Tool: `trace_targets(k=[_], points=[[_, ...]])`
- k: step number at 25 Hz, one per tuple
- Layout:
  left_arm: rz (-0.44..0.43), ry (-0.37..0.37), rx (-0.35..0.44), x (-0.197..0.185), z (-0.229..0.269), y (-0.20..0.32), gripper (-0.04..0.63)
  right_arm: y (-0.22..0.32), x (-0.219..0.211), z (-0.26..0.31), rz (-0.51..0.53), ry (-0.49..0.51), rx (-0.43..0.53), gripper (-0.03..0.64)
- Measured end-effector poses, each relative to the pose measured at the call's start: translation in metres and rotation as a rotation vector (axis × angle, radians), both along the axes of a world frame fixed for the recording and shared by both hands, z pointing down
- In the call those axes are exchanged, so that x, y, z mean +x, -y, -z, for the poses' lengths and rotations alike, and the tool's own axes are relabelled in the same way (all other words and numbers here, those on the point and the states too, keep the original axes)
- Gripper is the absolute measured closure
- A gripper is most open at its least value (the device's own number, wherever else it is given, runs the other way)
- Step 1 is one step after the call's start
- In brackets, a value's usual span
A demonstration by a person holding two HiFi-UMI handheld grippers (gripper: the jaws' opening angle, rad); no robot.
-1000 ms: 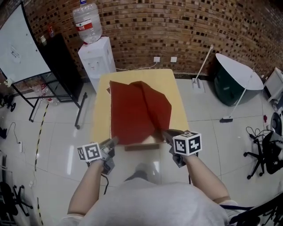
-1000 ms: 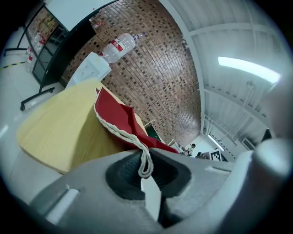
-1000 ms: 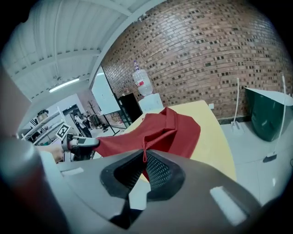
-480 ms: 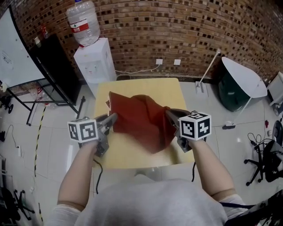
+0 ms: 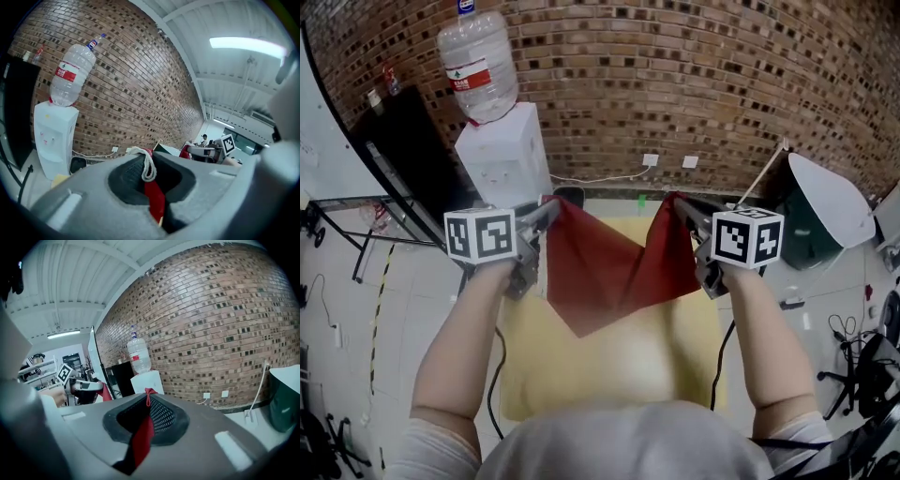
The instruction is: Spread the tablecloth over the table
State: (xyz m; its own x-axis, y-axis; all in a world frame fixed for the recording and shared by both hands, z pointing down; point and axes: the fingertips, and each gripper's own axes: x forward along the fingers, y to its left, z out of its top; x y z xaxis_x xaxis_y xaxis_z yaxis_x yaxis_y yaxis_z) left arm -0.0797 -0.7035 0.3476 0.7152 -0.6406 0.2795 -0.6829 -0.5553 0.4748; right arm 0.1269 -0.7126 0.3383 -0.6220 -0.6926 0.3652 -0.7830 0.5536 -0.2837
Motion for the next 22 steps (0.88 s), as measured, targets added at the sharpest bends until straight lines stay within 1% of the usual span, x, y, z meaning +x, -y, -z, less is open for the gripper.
trace_targets(k=[3,6,9,11,13,15,18,20,22], points=[[0.024,0.018,0.029,-0.015,0.013,0.044,0.581,0.043,-0.007,0.021,-0.014,0.006,0.048,0.609],[0.051,0.046,0.053,-0.030,0.025,0.089,0.581,0.084,-0.004,0.038,-0.036,-0.025,0.088,0.609],[0.083,0.064,0.070,-0.046,0.042,0.129,0.581,0.122,0.001,0.054,-0.064,-0.016,0.083,0.607],[0.108,0.071,0.101,-0.057,0.062,0.152,0.581,0.144,0.006,0.071,-0.082,-0.007,0.098,0.609],[0.128,0.077,0.151,-0.065,0.089,0.174,0.581,0.161,0.012,0.093,-0.103,-0.005,0.139,0.609],[0.139,0.082,0.208,-0.069,0.118,0.187,0.581,0.172,0.015,0.119,-0.117,-0.003,0.194,0.609],[0.148,0.088,0.286,-0.071,0.158,0.192,0.581,0.176,0.015,0.156,-0.138,-0.023,0.294,0.609],[0.151,0.093,0.322,-0.069,0.175,0.193,0.581,0.175,0.013,0.175,-0.147,-0.041,0.346,0.609],[0.155,0.094,0.341,-0.067,0.183,0.193,0.581,0.171,0.017,0.186,-0.160,-0.052,0.376,0.609]])
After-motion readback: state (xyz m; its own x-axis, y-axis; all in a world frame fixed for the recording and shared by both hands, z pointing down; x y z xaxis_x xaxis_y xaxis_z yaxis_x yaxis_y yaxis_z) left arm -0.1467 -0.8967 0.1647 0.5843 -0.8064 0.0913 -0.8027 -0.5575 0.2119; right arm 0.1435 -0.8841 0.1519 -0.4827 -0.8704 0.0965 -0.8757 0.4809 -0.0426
